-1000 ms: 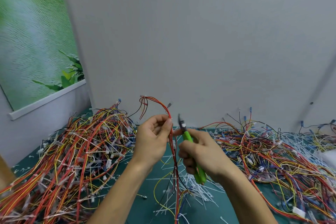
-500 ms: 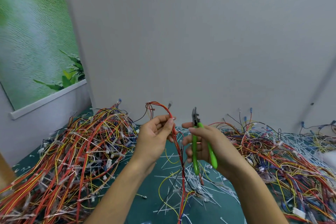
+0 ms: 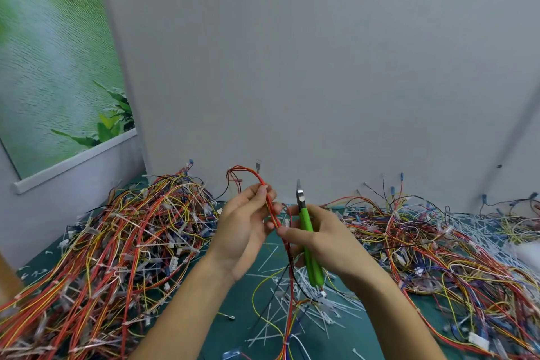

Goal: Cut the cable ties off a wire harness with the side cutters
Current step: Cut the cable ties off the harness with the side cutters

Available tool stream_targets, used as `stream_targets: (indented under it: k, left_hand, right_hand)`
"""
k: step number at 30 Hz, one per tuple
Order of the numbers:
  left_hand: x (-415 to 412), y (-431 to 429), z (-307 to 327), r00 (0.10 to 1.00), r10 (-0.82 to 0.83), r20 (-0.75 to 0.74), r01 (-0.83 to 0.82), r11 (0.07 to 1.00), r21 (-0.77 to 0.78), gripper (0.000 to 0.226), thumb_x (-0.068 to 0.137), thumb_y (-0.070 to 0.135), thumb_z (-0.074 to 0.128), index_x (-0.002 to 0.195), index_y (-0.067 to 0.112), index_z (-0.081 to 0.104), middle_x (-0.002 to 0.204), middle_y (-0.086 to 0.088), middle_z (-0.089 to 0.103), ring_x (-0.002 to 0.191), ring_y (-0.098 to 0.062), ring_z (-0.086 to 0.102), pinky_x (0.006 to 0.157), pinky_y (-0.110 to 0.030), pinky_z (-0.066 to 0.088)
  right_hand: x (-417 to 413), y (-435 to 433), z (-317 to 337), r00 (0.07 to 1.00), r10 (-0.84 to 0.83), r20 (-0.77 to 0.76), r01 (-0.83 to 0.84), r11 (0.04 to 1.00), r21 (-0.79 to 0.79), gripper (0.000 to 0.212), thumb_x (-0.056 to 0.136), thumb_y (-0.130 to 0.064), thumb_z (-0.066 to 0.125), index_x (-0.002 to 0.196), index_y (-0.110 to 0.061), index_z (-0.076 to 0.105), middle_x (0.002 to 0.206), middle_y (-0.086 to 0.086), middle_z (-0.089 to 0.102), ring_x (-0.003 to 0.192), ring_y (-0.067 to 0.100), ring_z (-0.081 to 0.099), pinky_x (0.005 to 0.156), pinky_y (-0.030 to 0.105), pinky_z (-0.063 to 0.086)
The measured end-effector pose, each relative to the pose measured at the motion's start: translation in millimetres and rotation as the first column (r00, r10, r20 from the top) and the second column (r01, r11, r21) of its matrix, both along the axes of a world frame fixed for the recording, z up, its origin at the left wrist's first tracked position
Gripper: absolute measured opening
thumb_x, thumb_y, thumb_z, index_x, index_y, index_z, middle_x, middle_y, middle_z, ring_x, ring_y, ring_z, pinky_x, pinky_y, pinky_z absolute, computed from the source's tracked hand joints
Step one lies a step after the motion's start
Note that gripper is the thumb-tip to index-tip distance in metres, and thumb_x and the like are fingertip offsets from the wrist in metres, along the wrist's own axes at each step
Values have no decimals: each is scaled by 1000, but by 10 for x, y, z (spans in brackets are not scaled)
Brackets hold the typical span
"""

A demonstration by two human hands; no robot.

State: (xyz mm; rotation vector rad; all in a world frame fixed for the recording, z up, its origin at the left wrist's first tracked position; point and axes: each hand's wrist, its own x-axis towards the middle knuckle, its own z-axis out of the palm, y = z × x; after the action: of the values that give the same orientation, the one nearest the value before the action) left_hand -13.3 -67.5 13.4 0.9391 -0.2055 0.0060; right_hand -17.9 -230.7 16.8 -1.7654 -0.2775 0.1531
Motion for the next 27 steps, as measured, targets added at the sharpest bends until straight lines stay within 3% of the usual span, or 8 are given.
stream_targets:
  k: [3, 6, 10, 14, 18, 20, 23, 27]
  left_hand:
    - [13, 9, 1, 1000, -8, -12, 7, 998, -57, 11, 95, 18, 56, 101, 10, 60, 86, -2, 60, 76, -16, 61, 56, -23, 43]
    - [30, 33, 5, 998, 55, -33, -56, 998, -26, 20, 89, 17, 63, 104, 6, 69, 87, -5, 66, 79, -17, 65, 55, -25, 49]
    - [50, 83, 3, 987, 151, -56, -144, 983, 113, 22, 81, 21, 73, 100, 11, 80, 91, -5, 71, 81, -16, 67, 50, -23, 48]
    - [51, 142, -9, 978, 209, -21, -197, 944, 265, 30, 72, 34, 80, 91, 11, 76, 84, -4, 67, 72, -15, 63, 46, -24, 43]
    - [31, 141, -41, 985, 148, 86, -171, 826, 538, 31, 75, 48, 77, 82, 17, 77, 76, -3, 68, 71, -18, 63, 51, -26, 47]
    - [13, 113, -47, 979, 134, 153, -199, 777, 597, 30, 79, 50, 74, 82, 21, 78, 75, -6, 70, 68, -17, 62, 56, -26, 50]
    - [0, 94, -41, 955, 165, 248, -285, 744, 604, 29, 84, 51, 70, 80, 23, 76, 70, -5, 70, 56, -13, 57, 56, -22, 49]
    - [5, 115, -17, 941, 249, 229, -334, 793, 510, 35, 86, 47, 68, 83, 13, 75, 69, -10, 70, 56, -20, 56, 53, -25, 49]
  right_hand:
    - [3, -10, -11, 1000, -5, 25, 5, 1000, -13, 25, 91, -17, 79, 111, -10, 64, 71, -4, 71, 63, 16, 68, 56, 29, 56]
    - [9, -20, -16, 999, -25, 35, 23, 998, 64, 24, 92, -12, 76, 113, -10, 64, 73, 3, 70, 61, 17, 64, 55, 32, 54]
    - [39, -34, -26, 998, -43, 44, 38, 991, 126, 26, 92, -8, 75, 116, -12, 64, 73, 4, 68, 63, 18, 62, 58, 35, 54]
    - [50, -43, -32, 999, -35, 35, 28, 985, 170, 27, 92, -7, 75, 117, -11, 65, 67, -2, 67, 61, 17, 61, 55, 34, 54]
    - [51, -52, -29, 999, -21, 35, 14, 984, 180, 27, 92, -7, 74, 117, -13, 66, 65, -4, 66, 62, 17, 61, 56, 32, 55]
    - [42, -51, -19, 999, -15, 37, 8, 985, 173, 26, 93, -8, 74, 117, -12, 66, 66, -3, 66, 63, 18, 61, 57, 33, 56]
    - [31, -71, 13, 1000, -11, -2, 11, 979, 204, 24, 94, -10, 72, 117, -11, 66, 70, -3, 70, 64, 20, 63, 59, 36, 57]
    - [45, -141, 81, 998, -19, -56, 32, 969, 246, 24, 96, -14, 69, 118, -9, 62, 95, 7, 79, 66, 24, 65, 60, 39, 55]
